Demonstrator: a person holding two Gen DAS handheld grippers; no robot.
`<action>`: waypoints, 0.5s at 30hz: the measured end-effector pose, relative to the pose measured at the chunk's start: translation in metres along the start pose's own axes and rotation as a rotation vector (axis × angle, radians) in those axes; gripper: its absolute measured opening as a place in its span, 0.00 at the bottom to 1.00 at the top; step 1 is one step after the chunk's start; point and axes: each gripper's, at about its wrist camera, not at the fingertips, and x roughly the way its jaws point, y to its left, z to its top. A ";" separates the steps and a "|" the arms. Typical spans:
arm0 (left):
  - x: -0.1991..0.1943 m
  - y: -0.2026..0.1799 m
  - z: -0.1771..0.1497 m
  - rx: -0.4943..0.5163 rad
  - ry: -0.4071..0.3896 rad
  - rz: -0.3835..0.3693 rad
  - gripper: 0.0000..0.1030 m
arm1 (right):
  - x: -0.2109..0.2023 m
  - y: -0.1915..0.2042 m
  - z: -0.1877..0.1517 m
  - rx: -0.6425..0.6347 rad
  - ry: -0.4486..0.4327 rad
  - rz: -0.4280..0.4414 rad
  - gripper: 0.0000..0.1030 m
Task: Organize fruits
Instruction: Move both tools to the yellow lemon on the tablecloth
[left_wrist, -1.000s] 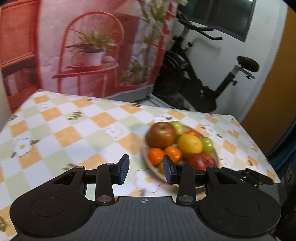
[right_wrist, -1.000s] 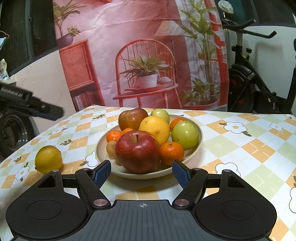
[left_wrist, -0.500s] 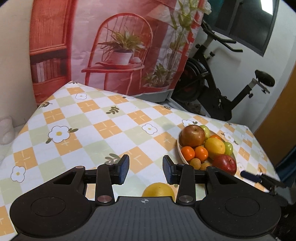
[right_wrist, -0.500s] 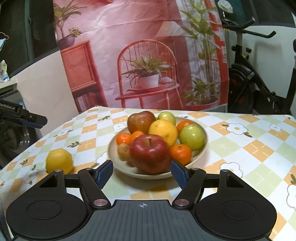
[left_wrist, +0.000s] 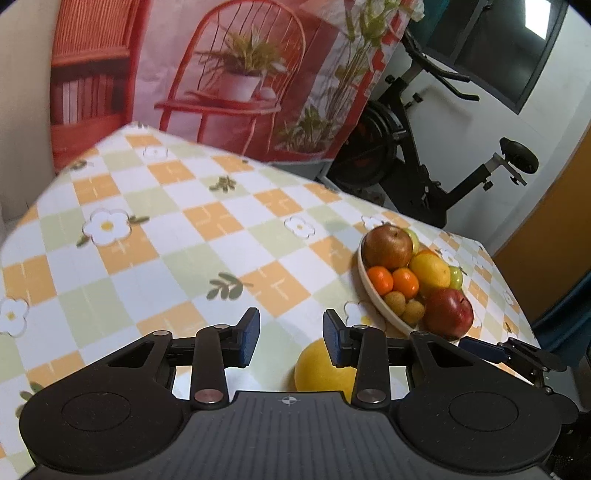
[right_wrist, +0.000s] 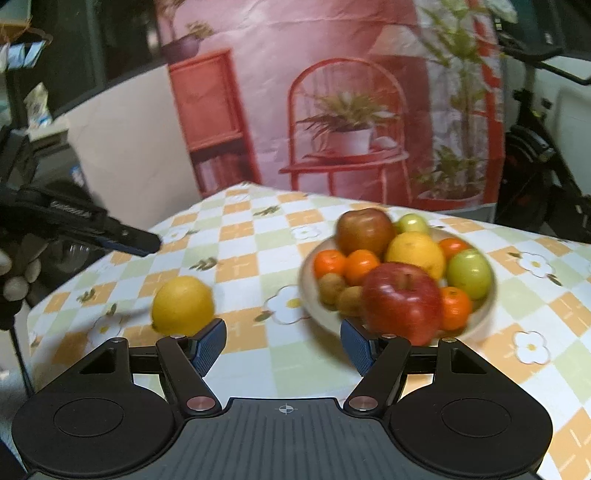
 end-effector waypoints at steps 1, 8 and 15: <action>0.003 0.003 -0.002 -0.010 0.006 -0.008 0.38 | 0.003 0.005 0.000 -0.015 0.016 0.007 0.64; 0.018 0.015 -0.008 -0.051 0.032 -0.082 0.38 | 0.028 0.036 0.001 -0.108 0.102 0.055 0.62; 0.024 0.018 -0.012 -0.065 0.047 -0.139 0.35 | 0.048 0.057 0.006 -0.186 0.151 0.097 0.61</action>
